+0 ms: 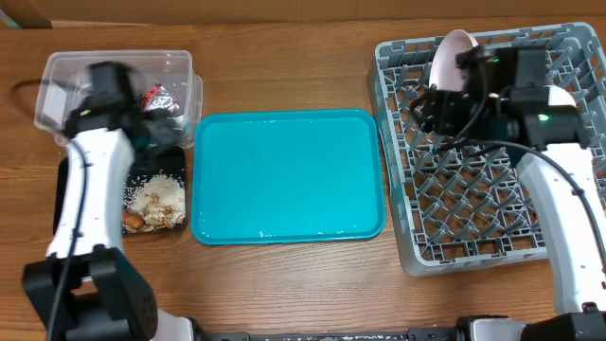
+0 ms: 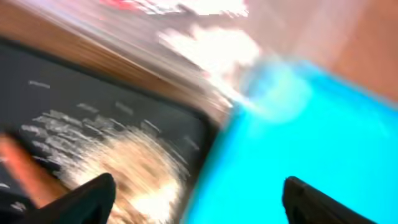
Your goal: Sort waste into correct bins and load items into the dishwasher
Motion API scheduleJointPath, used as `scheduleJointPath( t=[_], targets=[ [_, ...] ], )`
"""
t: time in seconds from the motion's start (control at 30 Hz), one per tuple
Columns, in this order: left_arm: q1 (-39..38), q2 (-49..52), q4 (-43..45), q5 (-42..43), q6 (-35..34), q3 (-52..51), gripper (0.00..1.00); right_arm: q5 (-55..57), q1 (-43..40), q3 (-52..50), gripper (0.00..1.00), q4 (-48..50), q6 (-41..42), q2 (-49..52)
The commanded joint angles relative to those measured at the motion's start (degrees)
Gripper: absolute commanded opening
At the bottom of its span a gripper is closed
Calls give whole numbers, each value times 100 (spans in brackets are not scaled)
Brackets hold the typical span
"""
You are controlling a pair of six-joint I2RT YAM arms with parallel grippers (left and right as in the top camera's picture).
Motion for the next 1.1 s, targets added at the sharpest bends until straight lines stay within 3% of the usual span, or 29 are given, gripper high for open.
scheduleJointPath(
  t=[0.0, 0.13, 0.37, 0.53, 0.87, 0.97, 1.07],
  targets=[
    [-612, -109, -800, 446, 603, 96, 93, 208, 192, 26, 85, -494, -463, 111],
    [-1086, -105, -2004, 472, 599, 94, 100, 662, 118, 26, 100, -1211, -293, 138],
    [-1329, -225, -2990, 533, 402, 39, 99, 643, -334, 24, 100, -1910, 111, 35],
    [-1333, -1191, -2216, 647, 313, -678, 100, 649, -393, -365, 100, -1788, 101, -577],
    [-1333, -4513, -341, 492, 37, -2765, 100, 833, -387, -2717, 100, 11, 160, -3497],
    [-1333, -5549, 127, 487, -114, -3237, 100, 1126, -387, -3108, 100, 57, 153, -4275],
    [-1333, -5893, 280, 492, -111, -3283, 100, 1121, -387, -3126, 100, -116, 153, -4500]
  ],
)
